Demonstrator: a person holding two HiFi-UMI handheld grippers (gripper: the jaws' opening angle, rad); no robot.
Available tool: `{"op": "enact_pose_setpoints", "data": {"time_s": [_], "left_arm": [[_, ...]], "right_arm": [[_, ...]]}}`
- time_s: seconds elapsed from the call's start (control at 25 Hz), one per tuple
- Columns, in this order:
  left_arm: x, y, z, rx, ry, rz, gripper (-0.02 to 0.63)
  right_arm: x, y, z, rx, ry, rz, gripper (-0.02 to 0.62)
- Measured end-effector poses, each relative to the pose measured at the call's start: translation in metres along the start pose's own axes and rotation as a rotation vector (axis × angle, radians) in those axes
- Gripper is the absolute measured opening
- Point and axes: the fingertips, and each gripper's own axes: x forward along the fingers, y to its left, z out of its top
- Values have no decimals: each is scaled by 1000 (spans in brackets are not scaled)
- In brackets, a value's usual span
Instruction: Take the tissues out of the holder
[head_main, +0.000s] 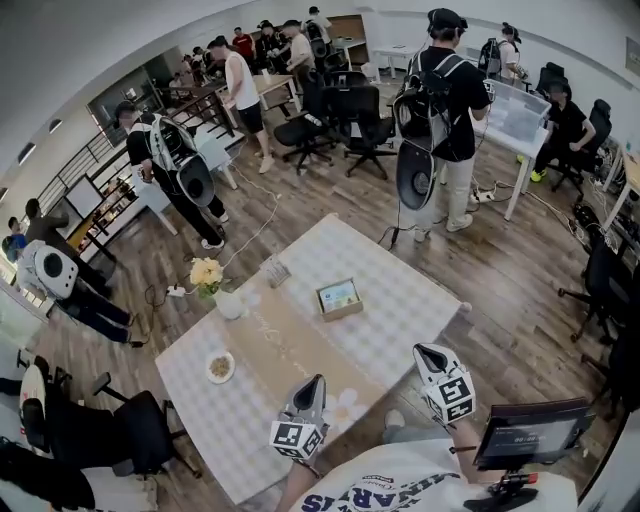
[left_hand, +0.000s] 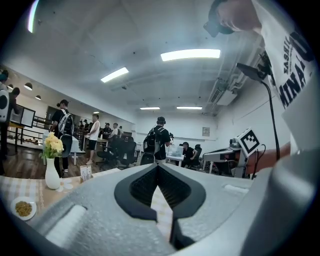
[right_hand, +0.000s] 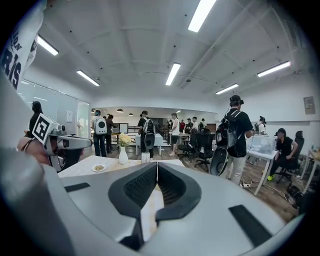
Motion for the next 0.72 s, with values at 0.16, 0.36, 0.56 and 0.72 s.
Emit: {"op": "enact_pose_setpoints", "data": {"time_s": [0.16,0.36,0.56,0.72], "left_arm": [[34,1,11,9,2,37,3],[60,7,25,15,2,95,3],[73,15,30,31,30,109,3],[77,20,35,39,34,113,3]], "right_arm": [[29,-29,9,8,-17,51,9],[60,-46,14,16,-25,123,9],[87,-45,10,29,-15,185,9],[94,-34,10,36,-11,211,9]]}}
